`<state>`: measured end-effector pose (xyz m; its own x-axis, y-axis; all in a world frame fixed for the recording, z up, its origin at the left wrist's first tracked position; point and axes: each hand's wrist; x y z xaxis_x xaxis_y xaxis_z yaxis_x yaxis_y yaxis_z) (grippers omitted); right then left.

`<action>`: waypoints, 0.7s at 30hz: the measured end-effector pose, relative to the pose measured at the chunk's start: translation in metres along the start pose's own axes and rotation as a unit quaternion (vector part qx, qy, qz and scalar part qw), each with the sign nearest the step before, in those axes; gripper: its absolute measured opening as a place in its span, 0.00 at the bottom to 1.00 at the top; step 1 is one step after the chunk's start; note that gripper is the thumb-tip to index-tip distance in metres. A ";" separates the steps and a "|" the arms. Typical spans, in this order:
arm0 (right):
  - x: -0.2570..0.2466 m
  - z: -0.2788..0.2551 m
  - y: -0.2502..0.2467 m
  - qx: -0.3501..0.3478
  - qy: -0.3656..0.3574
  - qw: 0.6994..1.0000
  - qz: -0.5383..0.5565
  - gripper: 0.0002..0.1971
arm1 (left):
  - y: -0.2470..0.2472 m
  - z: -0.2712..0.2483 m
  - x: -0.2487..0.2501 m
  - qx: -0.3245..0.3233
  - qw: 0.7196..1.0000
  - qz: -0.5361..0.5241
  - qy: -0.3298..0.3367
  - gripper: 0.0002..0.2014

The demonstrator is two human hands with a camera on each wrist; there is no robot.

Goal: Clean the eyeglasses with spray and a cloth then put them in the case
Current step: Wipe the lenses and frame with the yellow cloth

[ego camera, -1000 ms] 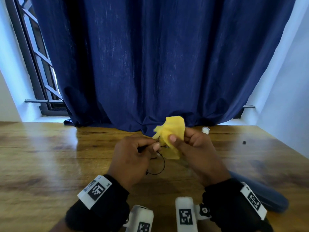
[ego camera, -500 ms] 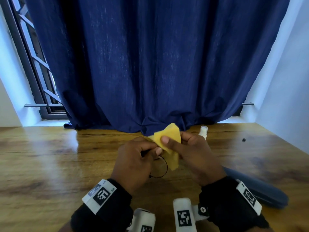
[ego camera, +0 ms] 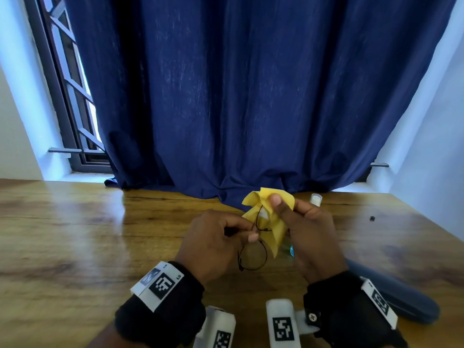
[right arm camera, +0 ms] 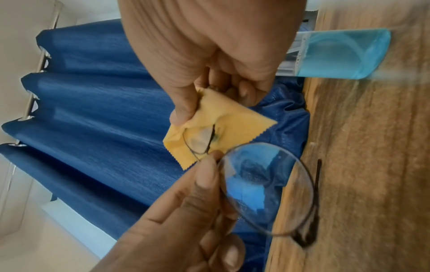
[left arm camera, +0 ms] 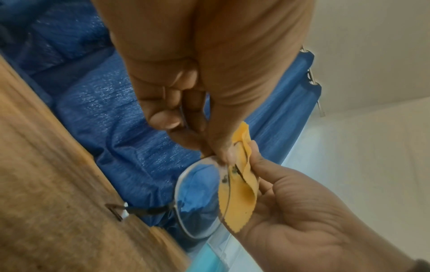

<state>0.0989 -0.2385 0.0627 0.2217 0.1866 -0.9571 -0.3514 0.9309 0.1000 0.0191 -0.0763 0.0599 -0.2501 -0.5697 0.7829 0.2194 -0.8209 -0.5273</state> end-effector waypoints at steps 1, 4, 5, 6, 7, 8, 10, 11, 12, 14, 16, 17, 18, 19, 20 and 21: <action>0.001 0.000 0.000 0.007 -0.002 1.000 0.003 0.16 | 0.000 0.000 -0.001 -0.004 1.000 -0.007 -0.004 0.03; 0.000 0.001 -0.001 -0.007 -0.003 1.000 0.008 0.15 | -0.001 0.001 -0.004 0.021 1.000 -0.021 -0.006 0.03; 0.000 0.001 -0.002 -0.023 0.001 1.000 0.007 0.15 | -0.002 0.002 -0.005 0.033 0.999 -0.032 -0.005 0.03; -0.001 0.001 -0.001 -0.042 0.010 0.999 0.001 0.15 | -0.002 0.002 -0.006 0.045 0.998 -0.043 -0.004 0.03; -0.001 0.000 0.001 -0.060 0.019 0.998 -0.009 0.16 | -0.003 0.002 -0.006 0.053 0.997 -0.050 -0.002 0.03; 0.000 -0.001 0.003 -0.079 0.027 0.996 -0.025 0.16 | -0.004 0.002 -0.006 0.059 0.997 -0.052 -0.001 0.03; 0.002 -0.002 0.006 -0.103 0.033 0.993 -0.049 0.15 | -0.005 0.002 -0.007 0.070 0.997 -0.045 0.002 0.04; 0.003 -0.003 0.007 -0.103 0.030 0.993 -0.052 0.15 | -0.006 0.003 -0.007 0.077 0.996 -0.040 0.003 0.05; 0.003 -0.003 0.007 -0.099 0.024 0.994 -0.049 0.14 | -0.006 0.003 -0.006 0.085 0.996 -0.037 0.004 0.04; -0.001 -0.004 0.006 -0.084 0.012 0.996 -0.023 0.12 | -0.006 0.002 -0.004 0.094 0.994 -0.051 0.009 0.02; -0.005 -0.004 0.004 -0.064 0.002 0.998 0.027 0.11 | -0.006 0.001 -0.001 0.084 0.994 -0.075 0.016 0.03; -0.006 -0.004 0.003 -0.052 -0.001 0.997 0.051 0.12 | -0.006 0.001 0.000 0.074 0.994 -0.078 0.017 0.04; -0.007 -0.003 0.002 -0.037 -0.003 0.997 0.071 0.12 | -0.007 0.001 0.001 0.064 0.995 -0.075 0.015 0.05; -0.008 -0.001 0.001 -0.022 -0.005 0.996 0.089 0.13 | -0.007 0.002 0.000 0.057 0.996 -0.071 0.011 0.07; -0.008 0.000 -0.001 -0.007 -0.007 0.994 0.107 0.14 | -0.009 0.002 0.000 0.050 0.996 -0.071 0.004 0.10; -0.009 0.002 -0.003 0.005 -0.009 0.992 0.128 0.15 | -0.010 0.003 -0.001 0.041 0.997 -0.070 -0.001 0.13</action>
<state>0.0993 -0.2420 0.0713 0.1423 0.4229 -0.8949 -0.3885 0.8555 0.3425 0.0198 -0.0675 0.0651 -0.2818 -0.4488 0.8480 0.2585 -0.8867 -0.3834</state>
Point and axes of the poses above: each hand's wrist, its own z-axis towards the middle knuckle, its own y-axis out of the palm, x = y × z, and after that the axes turned 7 degrees about -x, right-handed
